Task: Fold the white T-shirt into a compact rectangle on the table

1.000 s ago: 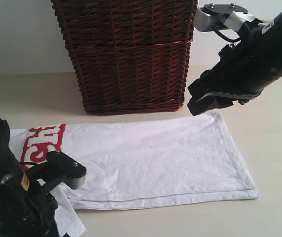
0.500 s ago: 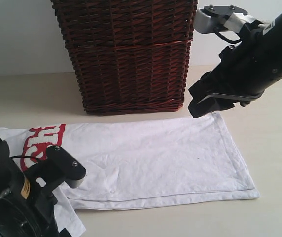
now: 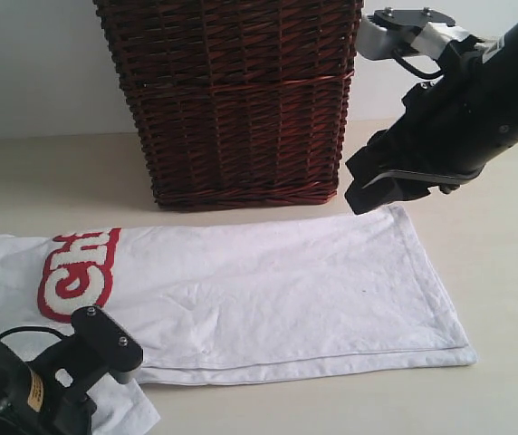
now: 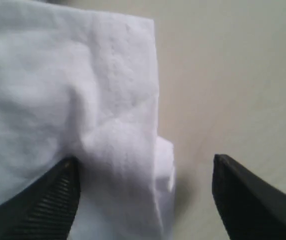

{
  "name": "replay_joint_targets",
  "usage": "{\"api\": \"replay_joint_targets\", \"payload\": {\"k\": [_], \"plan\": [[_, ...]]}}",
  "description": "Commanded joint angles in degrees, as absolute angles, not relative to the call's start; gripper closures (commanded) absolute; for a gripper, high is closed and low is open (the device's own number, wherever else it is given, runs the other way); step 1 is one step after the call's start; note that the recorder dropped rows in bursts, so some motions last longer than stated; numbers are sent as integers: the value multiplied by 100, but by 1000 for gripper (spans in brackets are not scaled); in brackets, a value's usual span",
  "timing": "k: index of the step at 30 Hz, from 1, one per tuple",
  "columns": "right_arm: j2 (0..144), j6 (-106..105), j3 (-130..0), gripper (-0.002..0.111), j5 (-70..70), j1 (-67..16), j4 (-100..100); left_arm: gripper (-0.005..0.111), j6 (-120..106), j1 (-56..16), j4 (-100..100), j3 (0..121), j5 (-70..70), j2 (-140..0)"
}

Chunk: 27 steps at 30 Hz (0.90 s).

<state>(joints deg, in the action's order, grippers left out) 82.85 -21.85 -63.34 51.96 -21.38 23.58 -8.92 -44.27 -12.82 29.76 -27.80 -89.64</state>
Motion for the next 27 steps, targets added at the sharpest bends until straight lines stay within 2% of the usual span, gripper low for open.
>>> {"api": "replay_joint_targets", "payload": {"k": [1,3,8,9,14,21,27], "plan": [[8259,-2240,-6382,70,5131,-2129,2354,38,-836,-4460,-1063,2948,-2491,-9425],[8259,-2240,-6382,70,5131,-2129,2354,49,-827,-4460,-1149,2948,-2504,-9652],[8259,-2268,-6382,70,5079,-2129,2354,100,-841,-4460,-1289,3002,-3240,-9826],[8259,-2268,-6382,70,5079,-2129,2354,106,-891,-4460,-1277,3076,-3547,-9800],[8259,-2268,-6382,70,5065,-2129,2354,107,-1064,-4460,-1051,3696,-4535,-9591],[8280,-2268,-6382,70,5067,-2129,2354,107,-1006,-4460,1267,5042,-5991,-9300],[8280,-2268,-6382,70,5067,-2129,2354,107,-1527,-4460,2474,5590,-5625,-9338]]}}
